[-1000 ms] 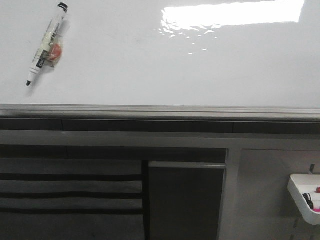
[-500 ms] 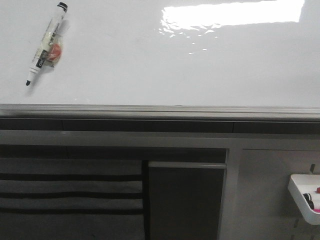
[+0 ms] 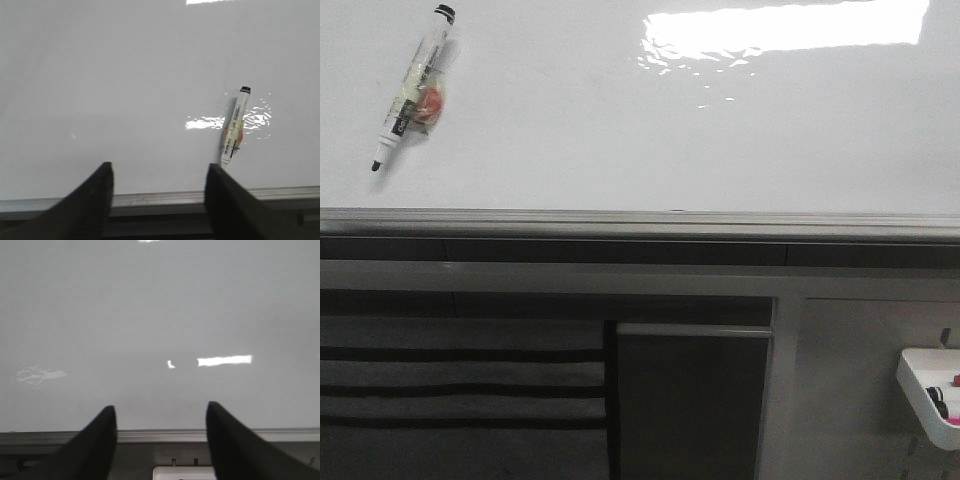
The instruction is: Write number 3 on whiteboard
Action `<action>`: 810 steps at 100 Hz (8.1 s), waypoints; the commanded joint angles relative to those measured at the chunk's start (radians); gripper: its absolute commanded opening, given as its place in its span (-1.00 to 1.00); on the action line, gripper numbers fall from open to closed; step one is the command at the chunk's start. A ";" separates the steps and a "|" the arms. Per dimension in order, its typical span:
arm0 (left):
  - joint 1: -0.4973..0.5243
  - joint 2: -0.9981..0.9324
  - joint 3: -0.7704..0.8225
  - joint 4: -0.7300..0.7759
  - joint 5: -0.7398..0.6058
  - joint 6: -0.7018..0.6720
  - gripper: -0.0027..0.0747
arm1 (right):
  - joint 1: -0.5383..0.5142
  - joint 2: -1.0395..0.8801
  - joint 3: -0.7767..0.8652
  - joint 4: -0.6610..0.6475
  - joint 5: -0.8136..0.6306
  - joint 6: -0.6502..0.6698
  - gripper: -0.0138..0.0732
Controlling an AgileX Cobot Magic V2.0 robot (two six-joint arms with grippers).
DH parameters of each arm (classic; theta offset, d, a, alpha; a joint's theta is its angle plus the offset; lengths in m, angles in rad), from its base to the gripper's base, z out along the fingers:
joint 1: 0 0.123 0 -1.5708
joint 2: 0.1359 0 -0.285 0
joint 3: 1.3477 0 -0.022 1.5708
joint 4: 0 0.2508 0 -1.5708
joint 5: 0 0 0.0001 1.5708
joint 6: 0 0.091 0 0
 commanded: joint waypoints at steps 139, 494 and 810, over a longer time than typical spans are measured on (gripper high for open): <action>-0.318 0.609 -0.033 -0.031 -0.340 0.070 -0.12 | -0.006 0.020 -0.031 0.011 -0.032 -0.011 0.44; -0.722 0.764 -0.356 -0.359 0.327 0.755 -0.98 | 0.617 1.001 -0.628 0.861 0.412 -1.200 0.11; -0.437 0.523 -0.255 -0.239 0.182 0.484 -0.56 | 0.321 0.707 -0.474 0.448 0.318 -0.755 -0.81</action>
